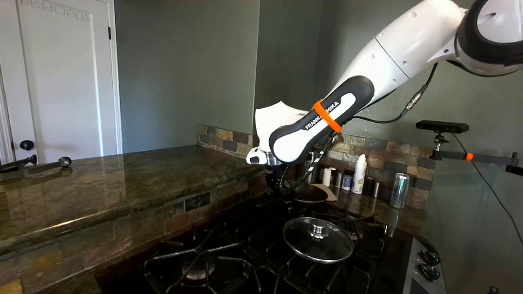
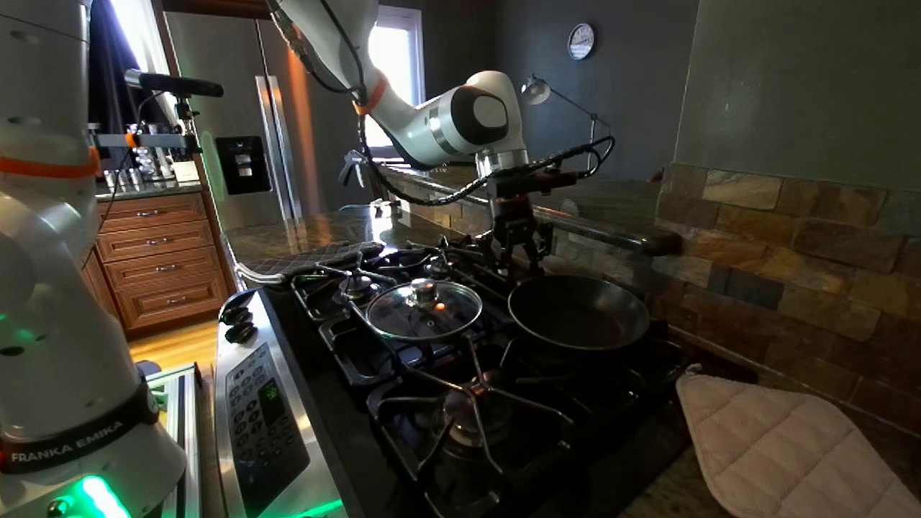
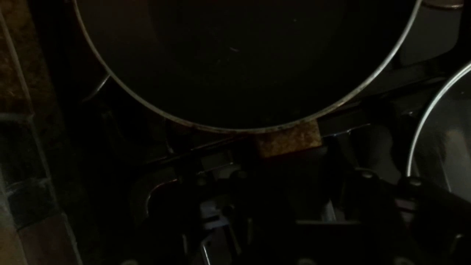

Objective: Move the black pan to the right then put the lid on top

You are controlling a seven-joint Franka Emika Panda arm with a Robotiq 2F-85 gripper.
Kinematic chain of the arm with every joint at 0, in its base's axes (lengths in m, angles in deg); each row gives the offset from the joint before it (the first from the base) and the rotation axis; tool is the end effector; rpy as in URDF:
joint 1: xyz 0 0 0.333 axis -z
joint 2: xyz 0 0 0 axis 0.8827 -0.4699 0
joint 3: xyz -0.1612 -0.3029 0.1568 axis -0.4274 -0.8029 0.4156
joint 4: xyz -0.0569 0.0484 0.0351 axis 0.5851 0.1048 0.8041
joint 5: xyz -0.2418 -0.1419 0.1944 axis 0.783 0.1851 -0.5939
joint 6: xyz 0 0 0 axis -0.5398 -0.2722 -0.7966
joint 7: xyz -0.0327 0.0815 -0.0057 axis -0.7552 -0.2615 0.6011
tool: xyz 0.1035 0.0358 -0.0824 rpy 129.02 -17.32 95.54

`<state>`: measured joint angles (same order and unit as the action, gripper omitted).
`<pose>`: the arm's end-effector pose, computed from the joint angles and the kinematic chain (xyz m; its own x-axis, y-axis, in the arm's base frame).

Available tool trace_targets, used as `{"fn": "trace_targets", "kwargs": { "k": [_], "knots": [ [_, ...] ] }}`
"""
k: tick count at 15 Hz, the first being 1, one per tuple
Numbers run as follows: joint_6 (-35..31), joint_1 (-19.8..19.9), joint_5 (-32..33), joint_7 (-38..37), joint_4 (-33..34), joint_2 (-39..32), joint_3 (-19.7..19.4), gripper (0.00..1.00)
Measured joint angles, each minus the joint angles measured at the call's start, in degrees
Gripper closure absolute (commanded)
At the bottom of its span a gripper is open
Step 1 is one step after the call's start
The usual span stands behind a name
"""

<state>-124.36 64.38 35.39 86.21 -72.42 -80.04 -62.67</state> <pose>0.5680 -0.0508 0.3922 0.2916 0.9019 -0.3187 0.9565 -0.2706 0.1094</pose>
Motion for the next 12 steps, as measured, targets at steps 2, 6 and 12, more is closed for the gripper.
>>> {"fn": "trace_targets", "kwargs": {
  "k": [2,6,12],
  "knots": [
    [0.0,0.1,0.0,-0.1,0.0,-0.1,-0.2,0.77],
    [0.0,0.5,0.0,-1.6,0.1,-0.4,-0.9,0.77],
    [-0.3,1.0,-0.2,-3.3,1.0,-0.8,-1.3,0.77]
  ]
}}
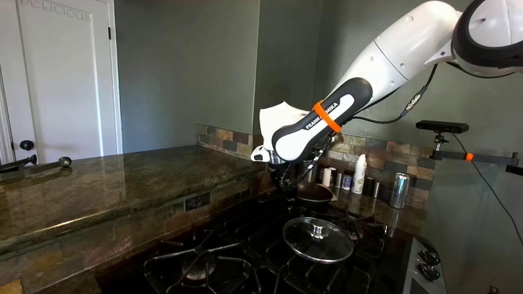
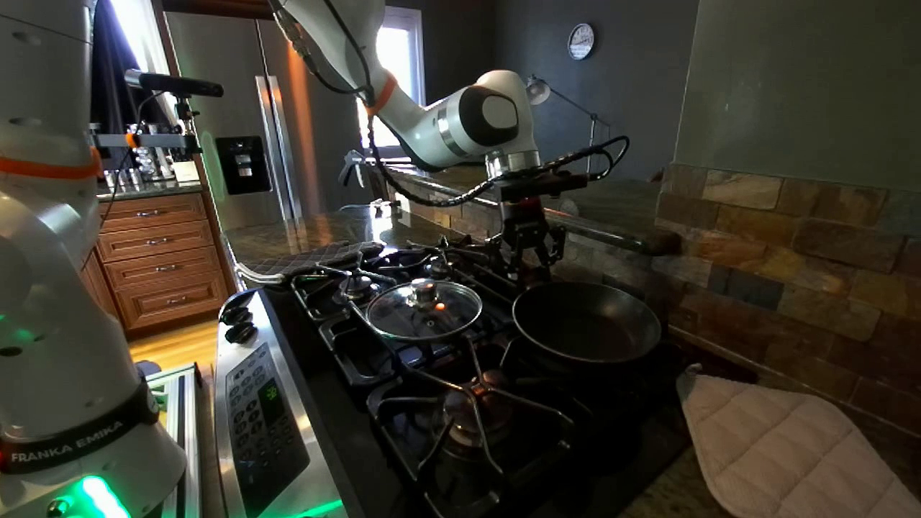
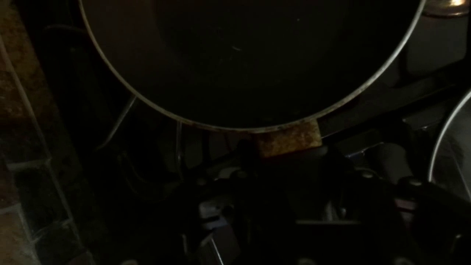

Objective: Move the black pan to the right then put the lid on top

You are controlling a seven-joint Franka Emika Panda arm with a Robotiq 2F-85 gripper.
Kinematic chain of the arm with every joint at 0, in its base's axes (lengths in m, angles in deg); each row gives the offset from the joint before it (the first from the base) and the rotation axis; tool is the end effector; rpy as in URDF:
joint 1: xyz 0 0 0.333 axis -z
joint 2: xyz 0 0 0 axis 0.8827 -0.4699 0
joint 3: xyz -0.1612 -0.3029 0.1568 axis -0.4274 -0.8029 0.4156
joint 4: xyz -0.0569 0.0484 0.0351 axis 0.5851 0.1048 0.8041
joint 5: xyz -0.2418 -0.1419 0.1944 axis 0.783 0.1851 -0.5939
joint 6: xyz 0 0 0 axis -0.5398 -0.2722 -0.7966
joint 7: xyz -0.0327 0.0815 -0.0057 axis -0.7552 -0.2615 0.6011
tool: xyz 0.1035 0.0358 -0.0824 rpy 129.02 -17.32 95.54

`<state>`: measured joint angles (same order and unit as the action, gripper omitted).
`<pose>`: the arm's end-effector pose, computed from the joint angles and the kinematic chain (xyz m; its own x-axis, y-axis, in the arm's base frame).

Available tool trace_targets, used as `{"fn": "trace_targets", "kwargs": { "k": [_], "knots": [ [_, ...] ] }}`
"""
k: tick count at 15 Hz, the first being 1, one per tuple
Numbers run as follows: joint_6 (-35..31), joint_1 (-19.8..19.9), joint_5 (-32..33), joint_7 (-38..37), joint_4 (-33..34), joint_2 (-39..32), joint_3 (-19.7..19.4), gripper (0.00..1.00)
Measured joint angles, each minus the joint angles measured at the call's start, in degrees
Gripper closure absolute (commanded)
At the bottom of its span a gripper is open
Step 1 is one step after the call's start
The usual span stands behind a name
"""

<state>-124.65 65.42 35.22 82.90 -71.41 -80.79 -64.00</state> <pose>0.5719 -0.0735 0.3922 0.3848 0.8689 -0.3114 0.9230 -0.3596 0.1371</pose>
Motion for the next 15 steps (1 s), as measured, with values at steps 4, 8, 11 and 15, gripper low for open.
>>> {"fn": "trace_targets", "kwargs": {
  "k": [4,8,11,15],
  "knots": [
    [-1.7,0.0,-0.1,-0.6,1.4,-1.0,0.2,0.77],
    [-2.1,-0.2,-0.1,-1.0,3.2,-3.1,0.5,0.77],
    [-2.1,-0.3,-0.1,-1.2,4.0,-4.2,0.6,0.48],
    [-2.1,-0.3,-0.1,-1.3,4.6,-4.2,0.6,0.18]
  ]
}}
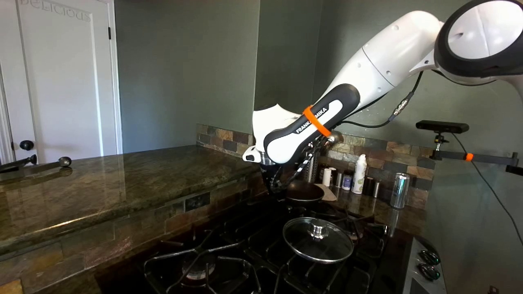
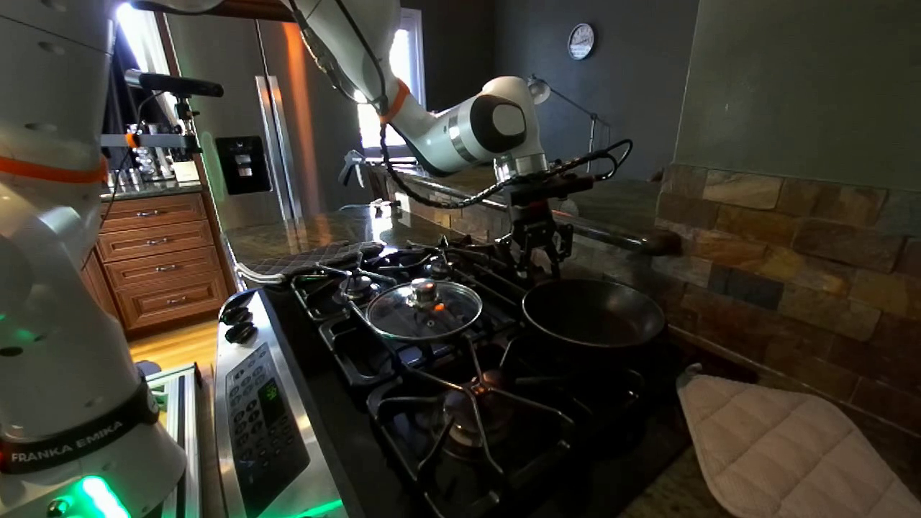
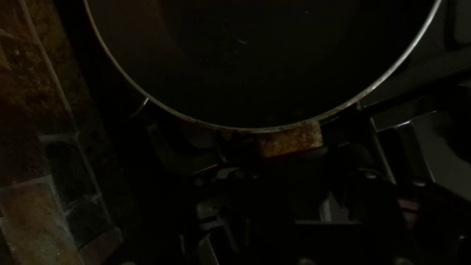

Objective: Move the black pan to the right then put the lid on top

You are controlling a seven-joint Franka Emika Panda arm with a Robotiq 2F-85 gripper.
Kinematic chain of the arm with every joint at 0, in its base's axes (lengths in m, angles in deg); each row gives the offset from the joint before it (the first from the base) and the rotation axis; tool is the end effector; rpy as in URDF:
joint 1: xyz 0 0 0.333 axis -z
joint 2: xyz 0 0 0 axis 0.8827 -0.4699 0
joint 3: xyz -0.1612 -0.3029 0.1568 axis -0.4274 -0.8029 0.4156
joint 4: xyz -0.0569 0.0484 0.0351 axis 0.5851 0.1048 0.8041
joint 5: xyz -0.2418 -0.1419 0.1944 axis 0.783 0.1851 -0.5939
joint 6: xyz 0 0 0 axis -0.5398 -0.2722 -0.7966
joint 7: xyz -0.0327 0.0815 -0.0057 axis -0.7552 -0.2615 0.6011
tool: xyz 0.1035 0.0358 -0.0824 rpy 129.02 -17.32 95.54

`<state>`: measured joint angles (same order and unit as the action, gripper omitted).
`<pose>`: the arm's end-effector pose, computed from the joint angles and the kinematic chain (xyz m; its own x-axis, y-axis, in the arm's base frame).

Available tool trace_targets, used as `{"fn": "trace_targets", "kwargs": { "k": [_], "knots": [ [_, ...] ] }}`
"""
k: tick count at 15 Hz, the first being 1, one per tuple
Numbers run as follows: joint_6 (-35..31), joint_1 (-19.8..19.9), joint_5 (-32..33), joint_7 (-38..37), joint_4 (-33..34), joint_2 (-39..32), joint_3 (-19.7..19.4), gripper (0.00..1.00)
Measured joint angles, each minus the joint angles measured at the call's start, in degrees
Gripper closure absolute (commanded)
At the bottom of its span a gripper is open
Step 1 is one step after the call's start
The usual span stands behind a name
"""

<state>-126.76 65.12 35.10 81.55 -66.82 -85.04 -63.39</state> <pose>0.6042 -0.0643 0.3831 0.3949 0.8738 -0.2837 0.9171 -0.3568 0.1775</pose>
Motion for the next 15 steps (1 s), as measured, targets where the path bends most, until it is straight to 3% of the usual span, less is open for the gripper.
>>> {"fn": "trace_targets", "kwargs": {
  "k": [2,3,10,15],
  "knots": [
    [0.0,0.0,0.0,0.0,0.3,0.0,0.0,0.03],
    [0.0,0.0,0.0,0.0,0.4,0.0,0.0,0.00],
    [0.0,0.0,-3.6,-4.8,-0.9,2.1,0.1,0.00],
    [0.1,-0.1,-8.1,-16.3,-6.0,7.0,0.2,0.00]
  ]
}}
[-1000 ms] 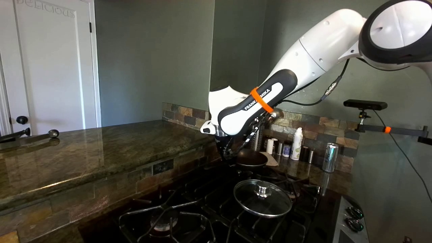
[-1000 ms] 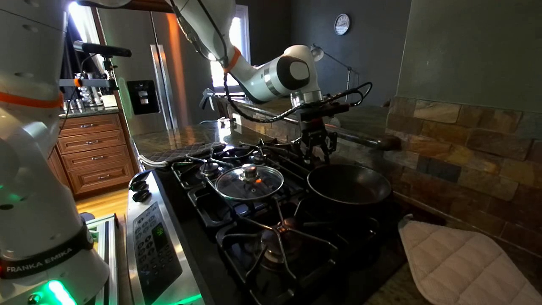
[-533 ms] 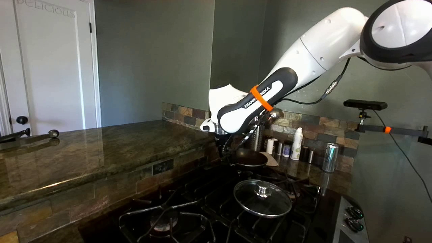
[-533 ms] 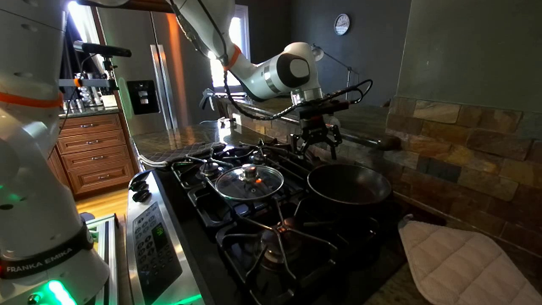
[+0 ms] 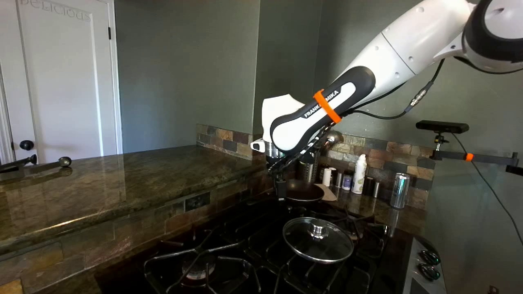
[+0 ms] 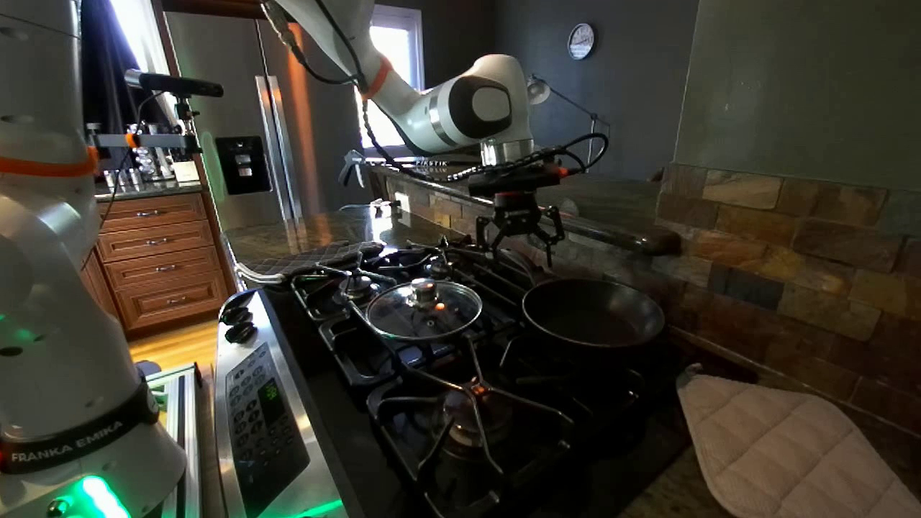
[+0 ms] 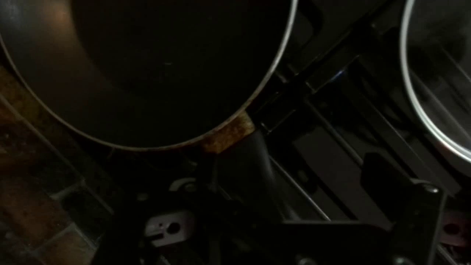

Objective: Move the black pan to the right then put the lid on top

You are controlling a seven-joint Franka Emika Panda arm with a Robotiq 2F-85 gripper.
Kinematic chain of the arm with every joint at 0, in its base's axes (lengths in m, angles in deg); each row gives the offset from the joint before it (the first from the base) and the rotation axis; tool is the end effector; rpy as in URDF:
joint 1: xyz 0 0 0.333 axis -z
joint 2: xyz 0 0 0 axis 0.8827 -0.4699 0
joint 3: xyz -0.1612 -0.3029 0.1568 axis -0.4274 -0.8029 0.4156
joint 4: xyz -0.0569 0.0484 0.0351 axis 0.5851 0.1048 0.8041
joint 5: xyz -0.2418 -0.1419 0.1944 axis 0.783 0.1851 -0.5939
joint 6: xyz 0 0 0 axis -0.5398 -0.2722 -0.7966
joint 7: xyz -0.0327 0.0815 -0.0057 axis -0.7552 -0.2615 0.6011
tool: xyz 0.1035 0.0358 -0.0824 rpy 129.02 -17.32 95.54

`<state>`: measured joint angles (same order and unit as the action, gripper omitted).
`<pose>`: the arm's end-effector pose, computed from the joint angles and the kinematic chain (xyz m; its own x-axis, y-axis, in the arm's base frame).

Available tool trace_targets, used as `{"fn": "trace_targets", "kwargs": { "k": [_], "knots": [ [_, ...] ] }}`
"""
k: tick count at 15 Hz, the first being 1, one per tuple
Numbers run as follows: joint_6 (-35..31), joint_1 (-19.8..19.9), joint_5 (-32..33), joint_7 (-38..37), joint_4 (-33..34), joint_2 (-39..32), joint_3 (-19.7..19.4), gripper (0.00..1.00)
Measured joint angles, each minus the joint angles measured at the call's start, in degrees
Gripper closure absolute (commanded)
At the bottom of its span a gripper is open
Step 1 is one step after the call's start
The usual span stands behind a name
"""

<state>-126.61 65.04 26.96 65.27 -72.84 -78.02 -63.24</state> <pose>0.5664 -0.0539 0.4105 0.7029 0.7000 -0.1263 0.7093 -0.6768 0.1970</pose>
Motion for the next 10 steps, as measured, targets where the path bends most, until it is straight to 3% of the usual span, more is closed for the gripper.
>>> {"fn": "trace_targets", "kwargs": {
  "k": [6,10],
  "knots": [
    [-2.5,-0.6,-6.7,-12.9,-12.5,12.5,0.8,0.00],
    [-3.0,-1.0,-11.5,-17.7,-20.6,20.6,0.8,0.00]
  ]
}}
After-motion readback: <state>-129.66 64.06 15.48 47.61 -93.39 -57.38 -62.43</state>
